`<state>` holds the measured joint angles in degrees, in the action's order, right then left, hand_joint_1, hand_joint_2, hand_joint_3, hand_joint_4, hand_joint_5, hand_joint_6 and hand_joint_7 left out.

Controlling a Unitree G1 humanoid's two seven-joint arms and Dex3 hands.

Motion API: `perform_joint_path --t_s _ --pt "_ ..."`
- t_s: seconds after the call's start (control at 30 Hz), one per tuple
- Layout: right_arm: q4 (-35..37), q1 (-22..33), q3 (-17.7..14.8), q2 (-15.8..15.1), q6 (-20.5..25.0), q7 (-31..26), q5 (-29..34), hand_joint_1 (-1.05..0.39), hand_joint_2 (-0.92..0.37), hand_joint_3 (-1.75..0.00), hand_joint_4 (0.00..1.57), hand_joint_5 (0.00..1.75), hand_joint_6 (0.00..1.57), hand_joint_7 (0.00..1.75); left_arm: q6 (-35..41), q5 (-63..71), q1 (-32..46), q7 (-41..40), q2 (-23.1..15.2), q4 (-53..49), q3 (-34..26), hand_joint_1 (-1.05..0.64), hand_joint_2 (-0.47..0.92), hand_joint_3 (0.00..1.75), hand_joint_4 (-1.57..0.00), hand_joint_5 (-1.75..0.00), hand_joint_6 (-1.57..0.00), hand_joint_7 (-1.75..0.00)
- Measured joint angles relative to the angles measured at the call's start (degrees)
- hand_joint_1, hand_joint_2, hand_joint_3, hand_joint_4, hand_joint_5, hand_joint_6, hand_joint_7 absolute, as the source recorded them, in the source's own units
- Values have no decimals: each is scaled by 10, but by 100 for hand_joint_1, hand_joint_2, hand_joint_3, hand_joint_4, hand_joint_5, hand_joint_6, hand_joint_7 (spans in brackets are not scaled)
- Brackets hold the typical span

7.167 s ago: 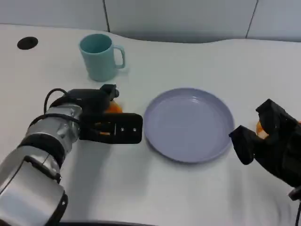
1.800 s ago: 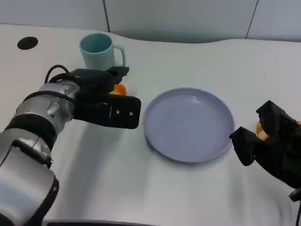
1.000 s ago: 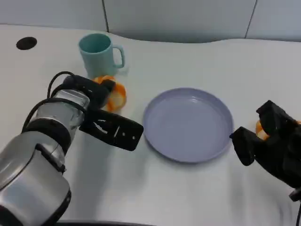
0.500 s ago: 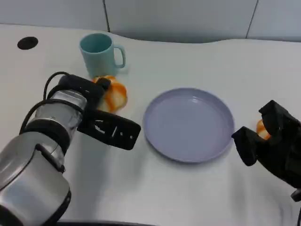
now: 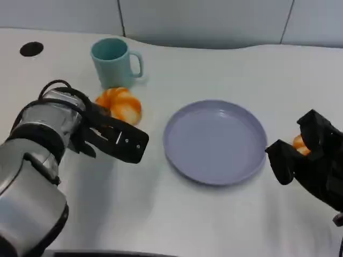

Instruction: Grasp the bread from the table and place it into the plate.

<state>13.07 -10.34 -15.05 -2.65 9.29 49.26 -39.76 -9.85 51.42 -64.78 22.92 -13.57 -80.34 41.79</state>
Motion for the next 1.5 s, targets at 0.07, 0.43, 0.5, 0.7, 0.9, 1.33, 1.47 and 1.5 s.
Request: perform_joint_path --t_s 0.07,0.43,0.5,0.7,0.9,1.33,1.47,1.5 --pt "0 1 0 0 0 0 0 -41 -85 0 86 175 65 175 -9 -4 -1 8 -4 1 -2 -61 92 50 -56 -1 -49 -1" --pt "-4 2 1 0 2 -5 0 -41 -85 0 87 175 66 175 -62 -15 -21 68 -25 9 -13 -64 92 51 -55 0 -51 -1" --pt "-4 2 1 0 2 -5 0 -41 -85 0 87 175 66 175 -62 -15 -22 71 -26 9 -13 -64 92 51 -55 0 -51 -1" --pt "-4 2 1 0 2 -5 0 -40 -85 0 88 175 66 174 -95 -14 -31 107 -38 13 -8 -63 92 48 -56 -2 -52 -2" --pt "-4 2 1 0 6 -5 -1 -40 -85 0 88 175 67 173 -108 -14 -41 122 -48 20 -1 -63 92 48 -57 -2 -53 -2" --pt "-27 3 4 4 7 -20 -1 -43 -84 0 86 175 65 175 -155 -59 -68 240 -86 36 -29 -56 92 41 -53 -1 -48 0" --pt "-29 5 7 4 10 -22 -1 -43 -84 0 86 175 65 175 -158 -66 -68 250 -87 38 -33 -56 92 41 -54 -1 -48 0" --pt "-29 5 7 4 10 -22 -1 -42 -85 0 86 175 65 175 -158 -66 -68 250 -87 38 -33 -51 92 40 -55 -1 -50 -1"
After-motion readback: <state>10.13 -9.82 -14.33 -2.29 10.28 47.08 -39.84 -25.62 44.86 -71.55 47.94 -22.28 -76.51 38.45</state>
